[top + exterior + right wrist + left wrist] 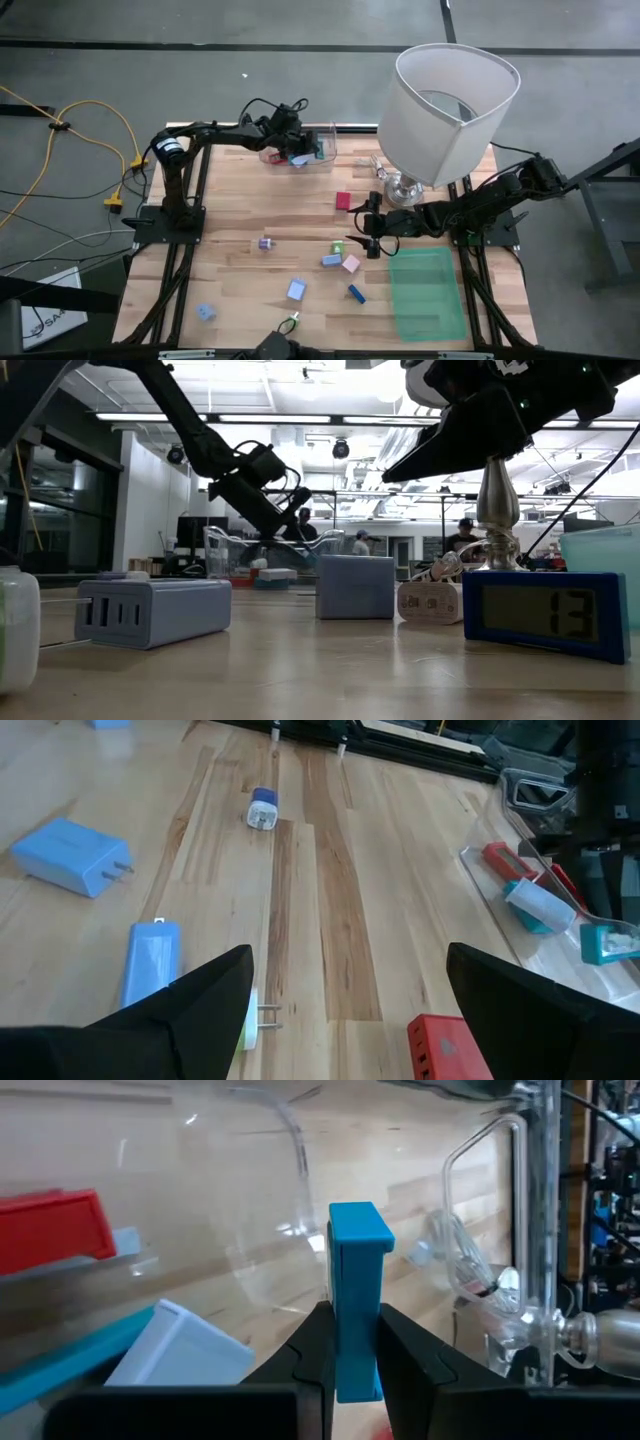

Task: Pick & Place Office items
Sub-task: Put the light blue digital clock into the transparent bin

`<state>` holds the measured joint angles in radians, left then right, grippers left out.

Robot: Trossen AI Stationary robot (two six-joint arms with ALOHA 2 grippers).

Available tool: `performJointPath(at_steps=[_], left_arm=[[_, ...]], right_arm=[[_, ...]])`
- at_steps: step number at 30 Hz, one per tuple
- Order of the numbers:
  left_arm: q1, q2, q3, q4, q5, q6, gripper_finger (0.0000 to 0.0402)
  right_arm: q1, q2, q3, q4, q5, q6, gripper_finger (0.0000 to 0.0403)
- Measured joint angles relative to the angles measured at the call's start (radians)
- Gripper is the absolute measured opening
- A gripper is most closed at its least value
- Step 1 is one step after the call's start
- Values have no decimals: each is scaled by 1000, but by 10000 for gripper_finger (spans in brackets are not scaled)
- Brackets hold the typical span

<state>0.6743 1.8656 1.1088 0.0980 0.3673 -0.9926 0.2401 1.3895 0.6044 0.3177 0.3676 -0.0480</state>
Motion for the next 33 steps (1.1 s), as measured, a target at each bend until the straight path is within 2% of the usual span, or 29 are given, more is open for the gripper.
performJointPath(at_steps=[7,15,33], left_arm=[[0,1,0,3,-3,15,50],[-3,1,0,-1,-5,35,78],[-3,2,0,-34,-32,103,83]], right_arm=[[0,0,0,-1,0,2,321],[0,0,0,-2,-1,2,321],[0,0,0,-12,-4,3,321]])
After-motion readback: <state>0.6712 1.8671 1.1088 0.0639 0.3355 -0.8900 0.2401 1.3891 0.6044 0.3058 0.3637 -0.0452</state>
